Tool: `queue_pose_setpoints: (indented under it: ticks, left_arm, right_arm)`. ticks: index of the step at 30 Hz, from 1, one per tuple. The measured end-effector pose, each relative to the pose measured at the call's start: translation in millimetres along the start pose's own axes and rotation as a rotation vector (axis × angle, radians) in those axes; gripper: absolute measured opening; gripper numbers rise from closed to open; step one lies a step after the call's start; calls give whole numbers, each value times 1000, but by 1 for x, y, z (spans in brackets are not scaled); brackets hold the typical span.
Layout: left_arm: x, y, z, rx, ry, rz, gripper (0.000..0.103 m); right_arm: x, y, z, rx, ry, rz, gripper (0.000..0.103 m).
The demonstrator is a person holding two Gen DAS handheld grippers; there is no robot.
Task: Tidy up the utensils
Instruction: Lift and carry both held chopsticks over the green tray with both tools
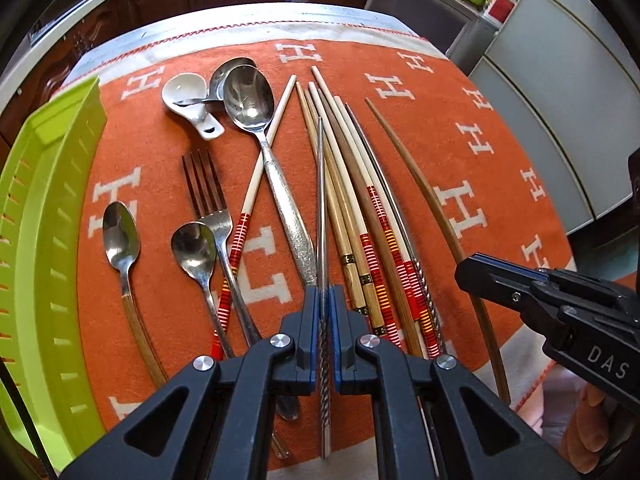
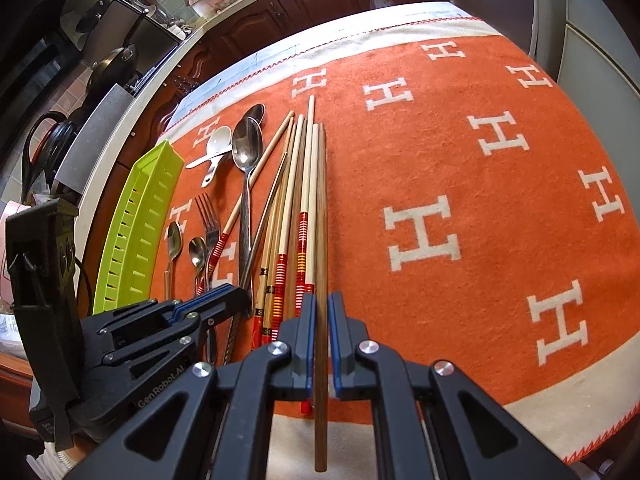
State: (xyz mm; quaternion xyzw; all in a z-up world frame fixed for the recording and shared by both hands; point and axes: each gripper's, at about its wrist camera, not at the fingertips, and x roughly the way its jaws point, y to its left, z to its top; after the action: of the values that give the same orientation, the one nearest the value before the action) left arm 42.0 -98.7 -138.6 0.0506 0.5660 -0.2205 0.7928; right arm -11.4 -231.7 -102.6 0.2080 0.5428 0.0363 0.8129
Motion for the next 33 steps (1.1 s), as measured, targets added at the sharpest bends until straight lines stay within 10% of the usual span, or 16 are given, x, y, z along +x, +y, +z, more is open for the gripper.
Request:
queue_pose_setpoints:
  ticks: [15, 33]
  left_arm:
    - [3, -9, 0, 16, 79, 72, 6]
    - [-18, 16, -6, -92, 32, -67, 3]
  right_arm:
    - [1, -7, -2, 12, 9, 23, 6]
    - [-7, 0, -4, 1, 0, 44, 6]
